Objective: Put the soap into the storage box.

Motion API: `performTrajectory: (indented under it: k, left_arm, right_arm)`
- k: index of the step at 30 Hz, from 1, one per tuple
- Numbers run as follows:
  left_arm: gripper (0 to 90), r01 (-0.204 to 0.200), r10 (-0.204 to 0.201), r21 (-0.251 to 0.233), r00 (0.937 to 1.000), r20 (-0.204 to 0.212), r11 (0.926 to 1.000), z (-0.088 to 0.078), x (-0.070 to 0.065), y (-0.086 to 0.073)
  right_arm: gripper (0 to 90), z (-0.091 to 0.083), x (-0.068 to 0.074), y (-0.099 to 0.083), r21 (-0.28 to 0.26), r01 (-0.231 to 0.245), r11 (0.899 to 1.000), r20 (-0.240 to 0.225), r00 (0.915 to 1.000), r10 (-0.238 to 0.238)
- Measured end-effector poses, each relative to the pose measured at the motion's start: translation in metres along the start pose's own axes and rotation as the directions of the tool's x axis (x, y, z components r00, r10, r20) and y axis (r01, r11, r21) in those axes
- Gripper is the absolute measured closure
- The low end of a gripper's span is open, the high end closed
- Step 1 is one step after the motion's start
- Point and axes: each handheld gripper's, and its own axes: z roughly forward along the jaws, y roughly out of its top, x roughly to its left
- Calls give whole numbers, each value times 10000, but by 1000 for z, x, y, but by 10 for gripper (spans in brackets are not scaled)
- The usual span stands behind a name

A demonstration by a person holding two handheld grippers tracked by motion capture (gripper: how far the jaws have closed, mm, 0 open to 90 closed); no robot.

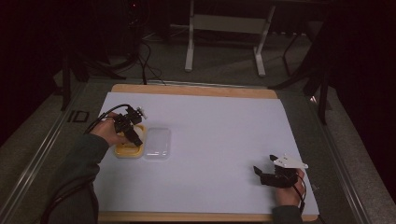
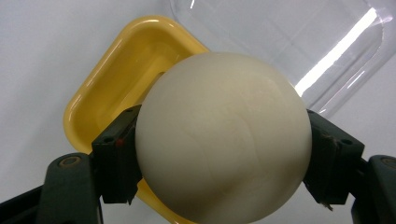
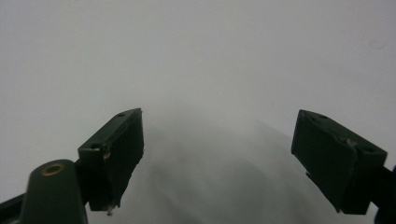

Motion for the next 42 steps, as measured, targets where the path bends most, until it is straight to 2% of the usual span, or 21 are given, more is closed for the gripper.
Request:
performTrajectory:
  k: [3,10,20,25,42]
  left_arm:
    - [254,-80,80,-91,10000,13,9999,1,0,-2]
    - [254,29,-30,-119,10000,-81,9999,3,3,-7]
    - [254,54,-54,12,9997,-219,10000,11,6,-15]
    - [254,-192,192,-30,9996,-197,9998,13,6,-15]
    - [253,-316,324,174,9981,-528,9994,27,5,-17]
  right_arm:
    - [170,0,0,0,-3,8,10000,-2,10000,-8]
    - [170,0,0,0,-8,10,10000,6,10000,-10]
    - [170,0,0,0,6,28,10000,23,10000,-28]
    - [170,0,1,0,18,45,10000,30,10000,-46]
    - [170,0,1,0,32,99,9999,51,9999,-99]
